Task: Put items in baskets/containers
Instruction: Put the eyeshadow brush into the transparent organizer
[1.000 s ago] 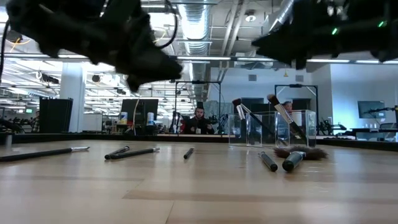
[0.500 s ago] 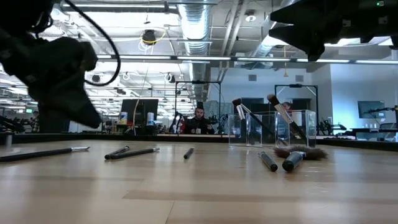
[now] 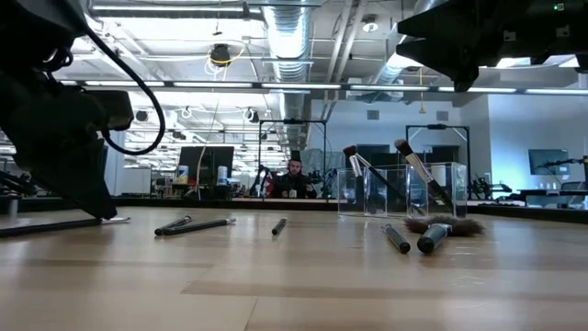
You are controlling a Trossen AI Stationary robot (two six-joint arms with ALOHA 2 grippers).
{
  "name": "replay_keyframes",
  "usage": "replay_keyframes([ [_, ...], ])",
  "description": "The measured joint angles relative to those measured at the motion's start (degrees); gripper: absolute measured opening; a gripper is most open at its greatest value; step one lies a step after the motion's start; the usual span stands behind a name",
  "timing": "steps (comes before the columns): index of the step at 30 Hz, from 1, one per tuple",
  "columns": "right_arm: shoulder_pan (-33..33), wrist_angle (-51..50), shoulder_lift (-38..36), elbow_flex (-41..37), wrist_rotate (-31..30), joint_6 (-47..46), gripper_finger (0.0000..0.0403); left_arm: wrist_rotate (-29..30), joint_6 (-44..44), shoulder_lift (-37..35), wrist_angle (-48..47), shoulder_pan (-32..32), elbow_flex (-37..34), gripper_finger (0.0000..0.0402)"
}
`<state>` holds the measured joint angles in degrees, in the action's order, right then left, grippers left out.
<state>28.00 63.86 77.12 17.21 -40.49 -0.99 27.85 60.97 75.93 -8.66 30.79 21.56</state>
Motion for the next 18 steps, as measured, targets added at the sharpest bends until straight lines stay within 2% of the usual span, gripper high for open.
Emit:
replay_keyframes([
  [8,0.00,0.00,-0.01,-0.02,0.00,0.09,0.0181,2.65,0.86,4.85,0.54,0.07,0.37,0.0099],
  [15,-0.01,-0.01,0.00,-0.02,0.00,0.07,0.0180,8.31,2.53,6.92,2.29,0.07,0.17,0.0016],
  [18,0.00,0.00,0.00,-0.02,0.02,0.07,0.0180,10.77,2.62,7.00,3.17,-0.39,0.06,0.0014],
])
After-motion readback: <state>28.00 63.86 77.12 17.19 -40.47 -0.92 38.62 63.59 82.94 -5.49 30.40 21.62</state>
